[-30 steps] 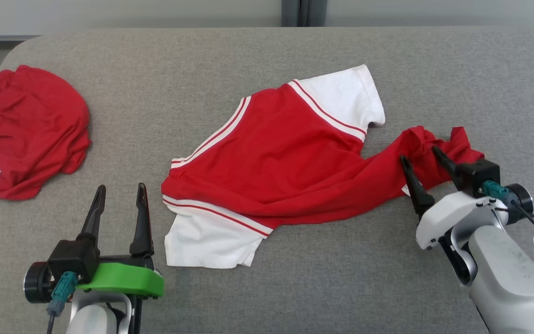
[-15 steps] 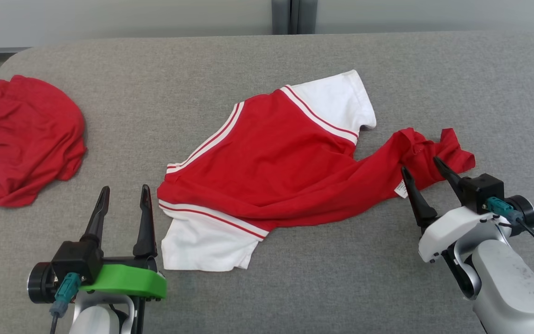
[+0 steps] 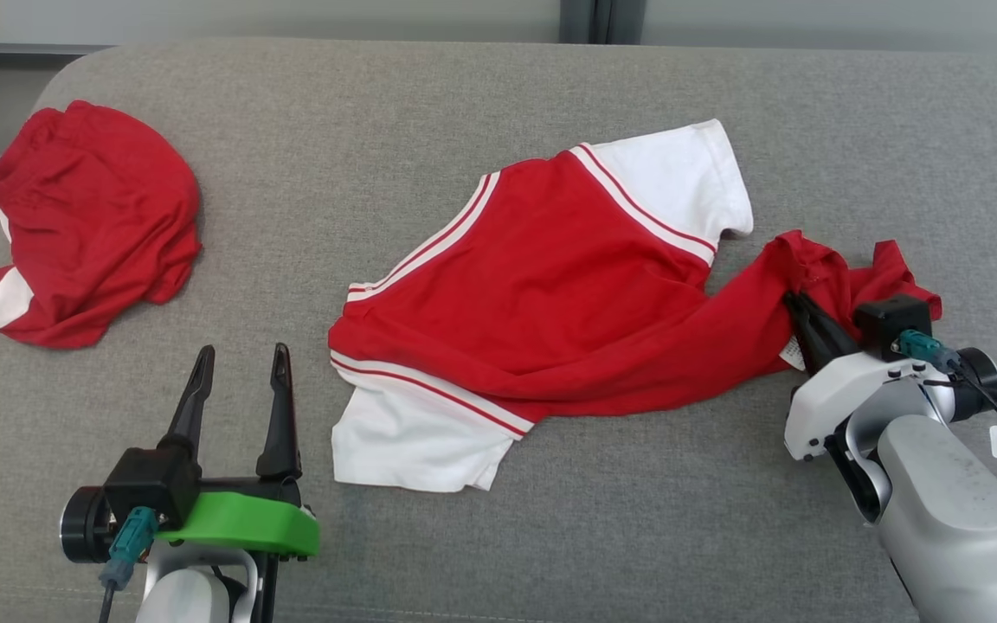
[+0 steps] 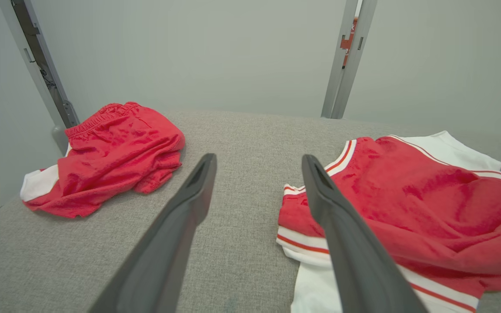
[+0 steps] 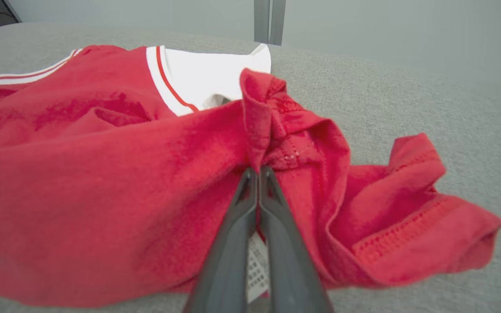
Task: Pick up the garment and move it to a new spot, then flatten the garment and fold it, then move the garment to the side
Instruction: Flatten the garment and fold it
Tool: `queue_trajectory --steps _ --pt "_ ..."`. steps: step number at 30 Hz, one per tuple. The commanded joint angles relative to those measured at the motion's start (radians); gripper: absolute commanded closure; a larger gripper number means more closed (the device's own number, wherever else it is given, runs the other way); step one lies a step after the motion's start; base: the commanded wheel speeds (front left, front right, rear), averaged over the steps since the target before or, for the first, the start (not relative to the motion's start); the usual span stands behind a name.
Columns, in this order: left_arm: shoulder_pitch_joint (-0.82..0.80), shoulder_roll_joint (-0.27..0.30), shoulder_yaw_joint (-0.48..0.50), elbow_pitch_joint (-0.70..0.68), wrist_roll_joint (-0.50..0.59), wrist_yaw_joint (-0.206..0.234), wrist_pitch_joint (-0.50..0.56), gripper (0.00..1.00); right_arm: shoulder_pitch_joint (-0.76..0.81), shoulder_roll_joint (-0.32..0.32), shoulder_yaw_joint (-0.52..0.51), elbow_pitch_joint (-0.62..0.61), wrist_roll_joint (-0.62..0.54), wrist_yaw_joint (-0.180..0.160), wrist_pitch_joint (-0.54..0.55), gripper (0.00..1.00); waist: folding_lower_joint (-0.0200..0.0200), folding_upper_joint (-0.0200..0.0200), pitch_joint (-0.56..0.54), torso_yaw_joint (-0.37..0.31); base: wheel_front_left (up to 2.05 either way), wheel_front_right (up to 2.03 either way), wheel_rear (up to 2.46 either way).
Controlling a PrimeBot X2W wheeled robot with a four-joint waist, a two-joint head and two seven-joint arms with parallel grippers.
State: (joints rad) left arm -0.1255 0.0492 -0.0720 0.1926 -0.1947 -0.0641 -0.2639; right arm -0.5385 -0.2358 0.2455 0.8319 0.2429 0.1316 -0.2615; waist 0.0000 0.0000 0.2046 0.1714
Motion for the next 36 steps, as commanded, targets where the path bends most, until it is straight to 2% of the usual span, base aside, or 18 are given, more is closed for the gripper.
queue_trajectory --steps 1,6,17,20,26,27,29,30,36 --pt "-0.007 0.002 0.000 0.001 -0.006 0.007 -0.001 0.00 -0.011 0.001 0.004 0.013 0.005 -0.002 -0.004 1.00 0.0000 0.0000 -0.002 0.001 0.00 0.00 0.00" --pt "0.022 0.002 0.002 0.009 -0.001 0.012 -0.001 0.00 0.045 0.002 -0.013 -0.036 0.028 -0.002 -0.004 1.00 0.0000 0.0000 -0.041 -0.017 0.00 0.00 0.00" --pt "0.062 0.002 0.000 0.013 -0.001 0.008 -0.001 0.00 0.368 0.004 -0.087 -0.381 0.040 -0.002 -0.004 1.00 0.0000 0.0000 -0.086 -0.106 0.00 0.00 0.00" --pt "0.054 0.002 0.001 0.010 0.001 0.009 -0.001 0.00 0.500 0.032 -0.136 -0.480 0.030 -0.002 0.033 1.00 0.0000 0.0000 -0.081 -0.125 0.00 0.00 0.00" --pt "0.052 0.002 0.011 0.007 0.008 0.002 -0.001 0.00 0.651 0.089 -0.196 -0.607 0.038 -0.002 0.098 1.00 0.0000 0.0000 -0.075 -0.140 0.00 0.00 0.00" --pt "0.051 0.002 0.011 0.008 0.009 0.001 -0.001 0.00 0.667 0.093 -0.201 -0.620 0.039 -0.002 0.108 0.71 0.0000 0.0000 -0.074 -0.139 0.00 0.00 0.00" --pt "0.046 0.002 0.011 0.009 0.010 0.000 -0.001 0.00 0.694 0.103 -0.212 -0.653 0.030 -0.002 0.118 0.02 0.0000 0.0000 -0.073 -0.137 0.00 0.00 0.00" --pt "0.044 0.002 0.013 0.009 0.011 -0.001 -0.001 0.00 0.707 0.108 -0.218 -0.672 0.026 -0.002 0.120 0.00 0.0000 0.0000 -0.072 -0.136 0.00 0.00 0.00" --pt "0.048 0.002 0.020 0.006 0.010 0.000 -0.001 0.00 0.709 0.093 -0.246 -0.790 -0.004 -0.002 0.118 0.00 0.0000 0.0000 -0.071 -0.132 0.00 0.00 0.00"
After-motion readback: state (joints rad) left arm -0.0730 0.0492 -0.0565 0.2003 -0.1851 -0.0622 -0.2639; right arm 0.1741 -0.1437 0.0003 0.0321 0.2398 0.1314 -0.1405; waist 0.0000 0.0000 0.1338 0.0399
